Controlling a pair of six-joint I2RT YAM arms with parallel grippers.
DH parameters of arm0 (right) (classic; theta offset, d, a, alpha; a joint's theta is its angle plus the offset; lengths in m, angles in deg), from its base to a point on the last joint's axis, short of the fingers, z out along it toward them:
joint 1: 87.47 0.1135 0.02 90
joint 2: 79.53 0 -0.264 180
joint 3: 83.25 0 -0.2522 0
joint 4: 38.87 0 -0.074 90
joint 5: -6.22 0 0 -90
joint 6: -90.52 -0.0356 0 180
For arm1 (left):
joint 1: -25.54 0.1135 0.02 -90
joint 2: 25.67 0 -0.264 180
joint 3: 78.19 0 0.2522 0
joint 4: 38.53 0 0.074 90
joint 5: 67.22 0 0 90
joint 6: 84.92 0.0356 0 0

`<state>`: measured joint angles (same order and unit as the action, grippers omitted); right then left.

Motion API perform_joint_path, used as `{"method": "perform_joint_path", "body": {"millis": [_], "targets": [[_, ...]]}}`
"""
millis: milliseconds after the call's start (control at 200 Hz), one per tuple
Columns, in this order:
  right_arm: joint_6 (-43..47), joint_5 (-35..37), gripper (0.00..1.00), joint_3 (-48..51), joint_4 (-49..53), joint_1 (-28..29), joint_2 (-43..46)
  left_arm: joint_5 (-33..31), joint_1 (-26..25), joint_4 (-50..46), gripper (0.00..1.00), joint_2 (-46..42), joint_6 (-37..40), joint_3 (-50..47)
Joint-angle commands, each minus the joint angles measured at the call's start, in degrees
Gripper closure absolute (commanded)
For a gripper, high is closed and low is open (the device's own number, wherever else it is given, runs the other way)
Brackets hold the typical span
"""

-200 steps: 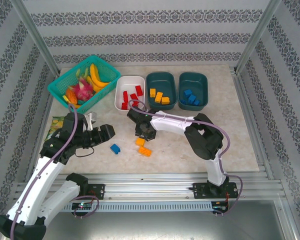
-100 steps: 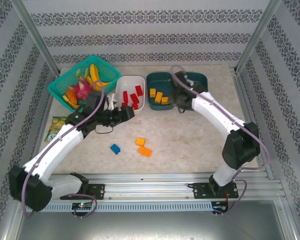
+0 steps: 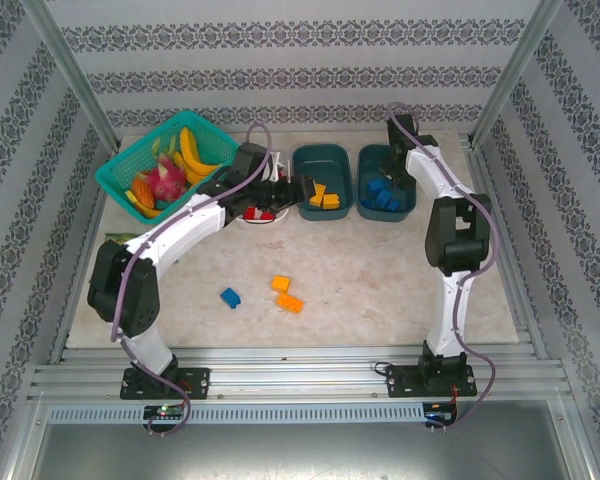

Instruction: Sort the legos into containers by color

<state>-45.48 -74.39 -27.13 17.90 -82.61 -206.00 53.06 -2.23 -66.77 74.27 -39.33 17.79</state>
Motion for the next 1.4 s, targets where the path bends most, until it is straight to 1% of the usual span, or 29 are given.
{"method": "perform_joint_path", "body": {"millis": [0, 105, 270, 375, 470, 600, 665, 754, 834, 979, 1029, 1044, 1119, 1154, 1219, 1309, 1399], "targets": [[-3.4, -0.7, 0.66, -6.7, 2.8, -0.4, -4.3, 1.0, -0.6, 1.8, 0.28, 2.7, 0.5, 4.4], [-5.5, -1.8, 0.66, -10.4, 5.2, -1.0, -8.3, 0.5, -0.7, -0.6, 0.29, 4.8, 1.4, 7.1], [-7.4, -2.6, 0.63, -12.6, 6.7, -0.8, -11.0, -1.1, -1.1, -6.2, 0.29, 5.5, 4.3, 9.2], [-7.6, -3.1, 0.55, -13.6, 7.5, -0.8, -11.7, -2.9, -1.5, -11.6, 0.29, 5.4, 6.7, 10.1], [-7.2, -2.9, 0.43, -14.9, 8.6, -0.7, -11.3, -4.3, -1.9, -15.0, 0.29, 4.2, 8.4, 9.1], [-5.2, -0.8, 0.31, -17.2, 10.0, -0.1, -8.4, -5.5, -2.6, -18.8, 0.29, 1.6, 10.1, 6.6], [-3.4, 0.0, 0.27, -17.1, 9.2, 0.8, -5.2, -6.6, -2.9, -20.8, 0.29, 0.1, 10.9, 4.9], [-0.5, -1.0, 0.24, -14.9, 7.4, 2.7, 0.9, -8.5, -3.8, -24.1, 0.28, -2.2, 12.3, 2.1], [3.1, -4.1, 0.22, -6.3, 1.0, 5.6, 9.7, -10.3, -4.7, -26.9, 0.28, -4.4, 12.9, -1.0], [9.7, -10.6, 0.19, 20.1, -14.8, 12.5, 31.4, -12.9, -6.9, -30.5, 0.27, -7.2, 12.8, -6.9], [11.4, -14.9, 0.19, 29.7, -20.4, 14.6, 38.7, -13.4, -7.7, -31.0, 0.27, -7.5, 12.3, -8.5], [11.8, -16.7, 0.19, 33.6, -21.4, 15.1, 41.0, -13.6, -8.0, -31.0, 0.27, -7.5, 12.2, -8.8], [12.9, -25.2, 0.18, 46.9, -27.7, 17.7, 51.3, -14.0, -9.2, -31.3, 0.27, -6.9, 11.5, -10.2], [13.1, -29.4, 0.17, 52.0, -28.5, 18.9, 55.6, -14.4, -9.7, -31.6, 0.27, -6.4, 11.4, -10.5], [13.7, -34.5, 0.17, 59.7, -27.4, 21.7, 63.3, -15.4, -10.5, -32.1, 0.26, -4.9, 11.6, -11.0], [14.3, -36.4, 0.14, 66.5, -21.7, 26.2, 72.7, -16.6, -11.2, -33.4, 0.26, -2.3, 12.1, -10.9], [12.7, -37.0, 0.12, 70.5, -17.6, 29.3, 79.3, -17.5, -11.8, -33.8, 0.26, -0.4, 13.0, -10.7]]}}
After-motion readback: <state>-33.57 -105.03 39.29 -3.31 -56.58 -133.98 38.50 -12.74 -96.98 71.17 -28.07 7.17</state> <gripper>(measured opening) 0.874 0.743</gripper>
